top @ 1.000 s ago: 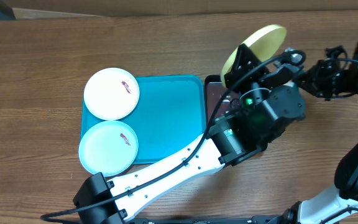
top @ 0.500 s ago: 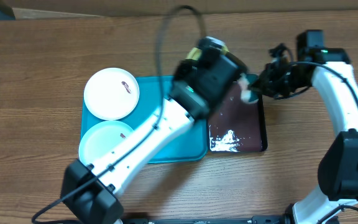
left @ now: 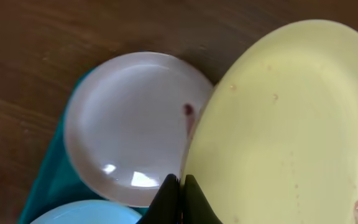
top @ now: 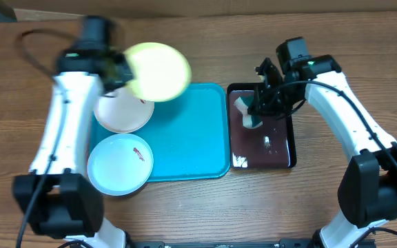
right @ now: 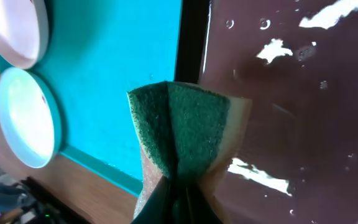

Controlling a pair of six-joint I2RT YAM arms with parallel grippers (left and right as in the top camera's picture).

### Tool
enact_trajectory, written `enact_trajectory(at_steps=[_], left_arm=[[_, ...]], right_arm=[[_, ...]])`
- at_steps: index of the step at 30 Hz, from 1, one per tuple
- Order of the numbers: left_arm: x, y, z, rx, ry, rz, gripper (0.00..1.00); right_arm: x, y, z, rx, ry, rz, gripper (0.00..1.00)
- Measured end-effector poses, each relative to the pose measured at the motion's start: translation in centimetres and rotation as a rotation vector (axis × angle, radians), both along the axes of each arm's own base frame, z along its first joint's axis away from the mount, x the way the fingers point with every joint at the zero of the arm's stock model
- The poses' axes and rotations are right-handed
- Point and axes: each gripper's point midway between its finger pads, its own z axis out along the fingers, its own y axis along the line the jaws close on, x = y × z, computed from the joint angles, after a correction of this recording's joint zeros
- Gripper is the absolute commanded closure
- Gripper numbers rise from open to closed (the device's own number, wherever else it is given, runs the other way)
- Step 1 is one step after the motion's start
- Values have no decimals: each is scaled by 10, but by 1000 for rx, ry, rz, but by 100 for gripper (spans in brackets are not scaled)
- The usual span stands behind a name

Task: Clean dirty plates on tray and stack at the side
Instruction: 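Swing the yellow plate left and set it on the table with the left gripper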

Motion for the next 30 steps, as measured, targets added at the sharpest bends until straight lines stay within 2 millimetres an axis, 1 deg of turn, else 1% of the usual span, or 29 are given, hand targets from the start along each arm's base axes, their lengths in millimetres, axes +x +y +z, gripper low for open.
enact_trajectory(at_steps=[3, 4, 6, 8, 9, 10, 13, 14, 18, 21, 23, 25, 30], left_arm=[[-13, 57, -3, -59, 22, 139, 96], [-20, 79, -3, -72, 27, 194, 96], [-32, 114, -4, -89, 31, 285, 96], [-47, 146, -5, -102, 34, 371, 96], [-58, 170, -5, -109, 30, 432, 96], [-60, 172, -5, -110, 30, 441, 96], [-78, 204, -5, -109, 24, 528, 96], [-82, 211, -5, -104, 25, 546, 96], [-103, 241, -6, -18, 52, 635, 96], [-111, 258, -8, 72, 67, 678, 96], [-114, 263, -16, 106, 76, 694, 96], [-117, 265, -29, 121, 87, 702, 96], [-126, 262, -71, 129, 116, 707, 96]], right_arm=[[-3, 5, -2, -20, -5, 19, 95], [-3, 6, -2, -23, -5, 22, 95], [-4, 6, -2, -28, -8, 25, 95], [-4, 6, -3, -32, -8, 25, 95], [-3, 6, -3, -34, -9, 25, 95], [-4, 6, -3, -35, -8, 25, 95], [-3, 5, -3, -40, -10, 24, 95], [-3, 5, -3, -41, -10, 24, 95], [-4, 4, -3, -42, -7, 24, 95], [-5, 4, -4, -44, -4, 23, 95], [-4, 4, -4, -43, -5, 24, 95], [-4, 4, -4, -44, -5, 24, 95], [-4, 4, -4, -46, -5, 23, 95]])
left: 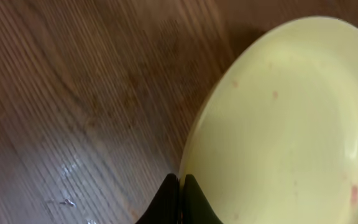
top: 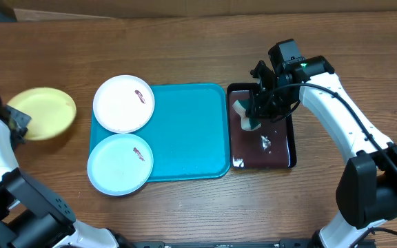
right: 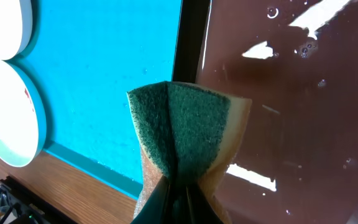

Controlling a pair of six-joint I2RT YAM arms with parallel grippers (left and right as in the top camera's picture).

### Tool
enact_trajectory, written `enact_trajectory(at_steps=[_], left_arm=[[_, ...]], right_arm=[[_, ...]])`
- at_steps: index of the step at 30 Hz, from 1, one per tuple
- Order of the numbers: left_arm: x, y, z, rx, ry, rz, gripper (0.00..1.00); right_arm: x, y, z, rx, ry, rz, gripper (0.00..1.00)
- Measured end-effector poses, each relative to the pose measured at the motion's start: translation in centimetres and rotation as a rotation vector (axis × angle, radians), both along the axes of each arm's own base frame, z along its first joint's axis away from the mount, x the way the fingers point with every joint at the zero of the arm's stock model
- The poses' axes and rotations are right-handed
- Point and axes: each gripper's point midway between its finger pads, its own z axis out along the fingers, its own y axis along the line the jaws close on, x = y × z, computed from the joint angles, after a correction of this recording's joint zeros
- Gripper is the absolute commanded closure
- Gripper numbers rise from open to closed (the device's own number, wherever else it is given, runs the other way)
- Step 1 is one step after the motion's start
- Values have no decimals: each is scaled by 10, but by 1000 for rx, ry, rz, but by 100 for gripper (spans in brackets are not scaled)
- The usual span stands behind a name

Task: Clean dirty plates on tray and stack at the side
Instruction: 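Swing the yellow plate left and set it on the table with the left gripper, then reach the left gripper to the upper white plate's rim and grip it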

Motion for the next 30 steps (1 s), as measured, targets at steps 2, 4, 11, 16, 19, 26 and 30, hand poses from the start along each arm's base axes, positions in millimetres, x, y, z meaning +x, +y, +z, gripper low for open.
enact_trajectory(at_steps=[2, 4, 11, 16, 19, 26, 30], left_arm=[[-3, -3, -15, -4, 5, 0, 95], [-6, -5, -27, -10, 9, -1, 96], [-8, -9, -42, -12, 0, -4, 91], [3, -13, -41, -36, -49, -32, 39], [7, -19, -42, -66, -66, -77, 24], [39, -59, -26, -225, -187, -300, 36], [73, -86, 0, -240, -274, -467, 57]], right_arm=[[0, 0, 0, -1, 1, 0, 95], [0, 0, 0, 0, 1, 0, 95], [0, 0, 0, 0, 1, 0, 95], [0, 0, 0, 0, -2, 2, 83], [0, 0, 0, -1, -2, 3, 80], [0, 0, 0, -1, -2, 4, 85], [0, 0, 0, 0, -2, 0, 96]])
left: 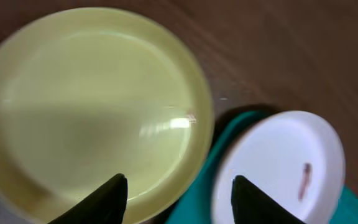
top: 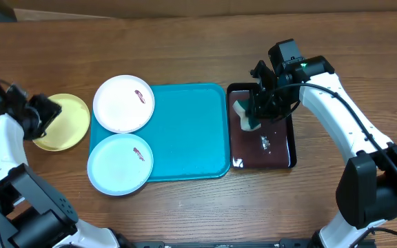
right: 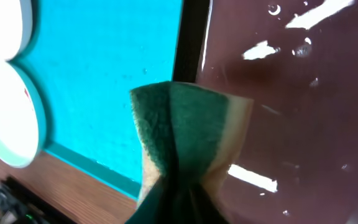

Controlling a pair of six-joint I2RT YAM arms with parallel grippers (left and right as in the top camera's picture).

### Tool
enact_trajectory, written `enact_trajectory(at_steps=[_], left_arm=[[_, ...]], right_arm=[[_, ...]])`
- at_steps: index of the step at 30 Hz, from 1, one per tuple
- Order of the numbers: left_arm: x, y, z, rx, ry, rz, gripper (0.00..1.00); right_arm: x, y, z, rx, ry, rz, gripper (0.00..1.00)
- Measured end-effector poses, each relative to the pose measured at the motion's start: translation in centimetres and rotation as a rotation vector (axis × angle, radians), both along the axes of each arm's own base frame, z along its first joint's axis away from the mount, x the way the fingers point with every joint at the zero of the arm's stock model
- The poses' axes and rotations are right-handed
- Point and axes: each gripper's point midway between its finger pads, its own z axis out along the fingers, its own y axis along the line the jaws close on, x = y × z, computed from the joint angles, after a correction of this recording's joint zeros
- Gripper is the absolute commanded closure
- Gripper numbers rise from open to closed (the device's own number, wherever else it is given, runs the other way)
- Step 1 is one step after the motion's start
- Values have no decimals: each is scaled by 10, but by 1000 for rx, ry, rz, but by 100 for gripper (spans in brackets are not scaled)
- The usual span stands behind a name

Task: Clean dirty plates on tray and stack at the side
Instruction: 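Reach the left gripper to the upper white plate's rim and grip it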

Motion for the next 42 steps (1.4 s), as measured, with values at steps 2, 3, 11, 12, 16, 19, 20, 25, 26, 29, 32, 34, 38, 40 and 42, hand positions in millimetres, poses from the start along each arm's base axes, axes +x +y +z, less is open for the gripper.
enact_trajectory(at_steps=[2, 3, 11, 12, 16, 19, 20, 25, 26, 29, 32, 34, 38, 40, 42], left_arm=[[12, -19, 5, 1, -19, -71, 61], [18, -32, 5, 8, -19, -112, 60], [40, -84, 1, 155, 28, -262, 42], [43, -87, 1, 173, 29, -270, 42], [47, -94, 0, 238, 46, -291, 48], [46, -91, 0, 263, 57, -286, 57], [46, -90, 0, 269, 59, -286, 59], [47, -87, -6, 282, 74, -282, 56], [48, -86, -10, 282, 80, -283, 56], [49, -85, -28, 275, 114, -292, 56], [47, -84, -47, 268, 156, -306, 62], [46, -84, -53, 266, 171, -310, 62], [46, -84, -56, 265, 176, -311, 62], [46, -84, -56, 265, 176, -311, 62], [46, -84, -56, 265, 176, -311, 63]], right_arm=[[0, 0, 0, 0, -1, 3, 96], [0, 0, 0, 0, -2, 3, 96], [0, 0, 0, 0, -1, 3, 96], [0, 0, 0, 0, -1, 2, 96], [0, 0, 0, 0, -2, 3, 96], [0, 0, 0, 0, -1, 3, 96], [0, 0, 0, 0, -1, 3, 96], [0, 0, 0, 0, -1, 2, 96], [0, 0, 0, 0, -1, 2, 96], [0, 0, 0, 0, -1, 3, 96], [0, 0, 0, 0, -1, 2, 96], [0, 0, 0, 0, -1, 3, 96], [0, 0, 0, 0, -2, 3, 96], [0, 0, 0, 0, -1, 3, 96], [0, 0, 0, 1, -1, 3, 96]])
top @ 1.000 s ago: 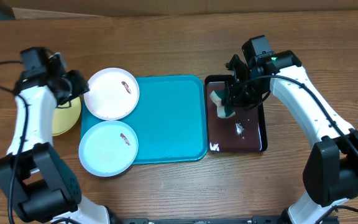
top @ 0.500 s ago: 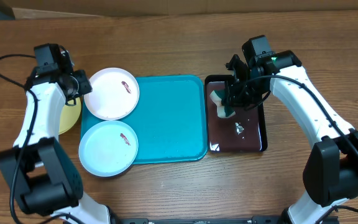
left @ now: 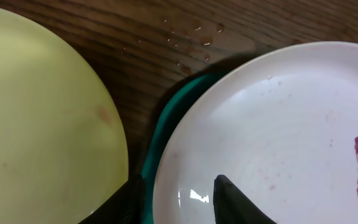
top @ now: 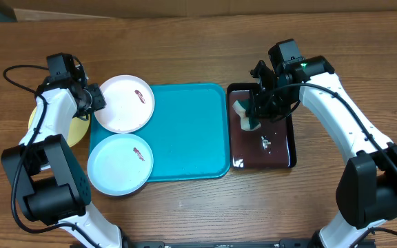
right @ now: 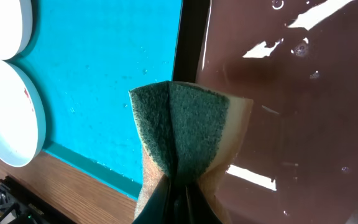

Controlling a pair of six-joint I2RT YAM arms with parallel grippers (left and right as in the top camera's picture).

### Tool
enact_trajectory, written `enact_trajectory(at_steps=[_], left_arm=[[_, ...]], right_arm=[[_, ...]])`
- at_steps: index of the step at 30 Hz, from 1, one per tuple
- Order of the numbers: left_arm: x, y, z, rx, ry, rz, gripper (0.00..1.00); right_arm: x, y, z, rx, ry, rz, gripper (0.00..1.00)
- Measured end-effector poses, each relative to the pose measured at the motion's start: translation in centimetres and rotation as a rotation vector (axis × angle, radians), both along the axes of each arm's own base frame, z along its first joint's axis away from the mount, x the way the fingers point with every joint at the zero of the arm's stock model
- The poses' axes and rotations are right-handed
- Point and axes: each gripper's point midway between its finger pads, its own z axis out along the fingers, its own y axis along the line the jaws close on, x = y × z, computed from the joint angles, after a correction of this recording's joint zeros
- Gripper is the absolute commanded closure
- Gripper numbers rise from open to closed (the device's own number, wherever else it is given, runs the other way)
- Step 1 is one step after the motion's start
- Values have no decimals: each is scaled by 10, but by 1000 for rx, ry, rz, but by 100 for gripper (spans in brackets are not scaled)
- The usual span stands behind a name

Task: Clean dirty plates on tray and stack at the side
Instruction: 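Reach the left gripper to the upper white plate's rim and grip it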

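Note:
A white plate (top: 123, 103) with a red smear lies at the far left corner of the teal tray (top: 185, 134); a pale blue plate (top: 120, 164), also smeared, lies in front of it. The yellow plate (top: 78, 128) rests on the table left of the tray, mostly hidden by my left arm. My left gripper (left: 178, 196) is open, its fingers either side of the white plate's (left: 272, 137) left rim, with the yellow plate (left: 42, 124) beside. My right gripper (right: 176, 193) is shut on the green and yellow sponge (right: 185, 134) over the dark water tray (top: 262, 141).
The dark tray of water (right: 291, 106) stands right of the teal tray (right: 117, 68). Water drops lie on the wood (left: 194, 37) between the yellow and white plates. A black cable (top: 19, 69) loops at the far left.
My left gripper has moved right from over the yellow plate to the white plate's left rim, still open. The right gripper and sponge have not moved.
My left gripper held the yellow plate above the tray's far left corner, then carried it out over the wood at the left. It then stood open over the plate lying on the table. Now it straddles the white plate's rim. The right gripper held the sponge throughout.

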Motion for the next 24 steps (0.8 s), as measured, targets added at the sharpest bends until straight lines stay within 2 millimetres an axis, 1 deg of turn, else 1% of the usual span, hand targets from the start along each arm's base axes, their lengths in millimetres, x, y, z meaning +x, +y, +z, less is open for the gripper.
enact_trajectory(at_steps=[3, 7, 10, 12, 13, 17, 18, 24], left_arm=[[0, 0, -1, 2, 2, 0, 62], [-1, 0, -11, -3, 25, 1, 68], [-3, 0, -23, -8, 51, -5, 81], [-4, 0, -25, -9, 56, -6, 91], [-4, 0, -25, -10, 56, -5, 93], [-5, -6, -25, -43, 58, -16, 97], [-5, -9, -24, -57, 58, -21, 96], [-5, -32, -15, -178, 68, -63, 96]], right_arm=[[0, 0, 0, -1, -1, 0, 96], [0, 0, 0, -1, 0, 0, 96], [0, 0, 0, -1, 0, 0, 96], [0, 0, 0, 0, 0, 0, 96], [0, 0, 0, 0, 0, 0, 96], [0, 0, 0, -1, 0, 0, 96], [0, 0, 0, -1, -1, 0, 96], [0, 0, 0, -1, -1, 0, 96]])
